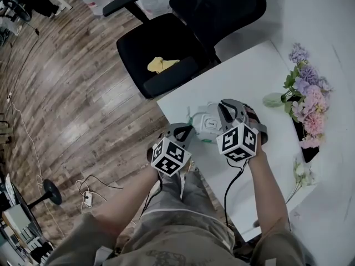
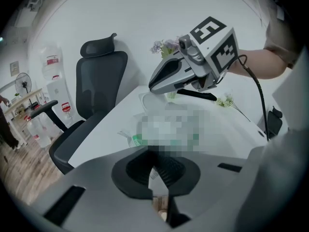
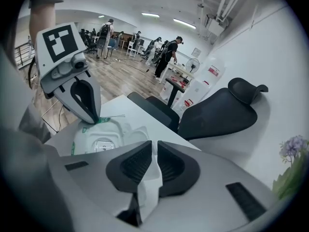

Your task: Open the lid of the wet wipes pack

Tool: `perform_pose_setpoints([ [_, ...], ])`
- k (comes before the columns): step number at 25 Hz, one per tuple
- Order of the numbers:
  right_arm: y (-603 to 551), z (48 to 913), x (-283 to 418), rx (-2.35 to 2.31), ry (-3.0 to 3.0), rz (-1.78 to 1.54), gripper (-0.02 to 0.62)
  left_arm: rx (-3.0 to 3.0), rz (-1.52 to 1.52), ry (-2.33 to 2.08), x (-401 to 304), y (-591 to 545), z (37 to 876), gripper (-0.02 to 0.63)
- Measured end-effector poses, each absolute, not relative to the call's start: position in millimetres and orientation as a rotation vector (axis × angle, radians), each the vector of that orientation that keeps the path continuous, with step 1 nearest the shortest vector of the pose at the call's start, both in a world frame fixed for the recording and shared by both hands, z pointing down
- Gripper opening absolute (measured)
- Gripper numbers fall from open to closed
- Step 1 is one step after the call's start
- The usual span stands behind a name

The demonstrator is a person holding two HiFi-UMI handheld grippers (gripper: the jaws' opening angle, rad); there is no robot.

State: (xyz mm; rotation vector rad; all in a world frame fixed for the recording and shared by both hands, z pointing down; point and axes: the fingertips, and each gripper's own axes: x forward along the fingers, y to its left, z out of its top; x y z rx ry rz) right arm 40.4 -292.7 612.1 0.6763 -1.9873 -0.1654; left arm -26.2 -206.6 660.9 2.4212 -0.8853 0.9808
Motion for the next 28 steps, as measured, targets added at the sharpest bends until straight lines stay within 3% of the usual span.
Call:
perform_pose_setpoints([
  [15,-311.6,656.8,52.2,0.745,-2.014,0.115,0.043,2.388,0.922,-0.863,-29.0,-207.6,660.3,0.015],
  [28,-305.6,520.8,54.7,1.033,-2.274,0.188,0.037,2.477,0.697,-0.933,-31.7,-221.6,562.9,0.015],
])
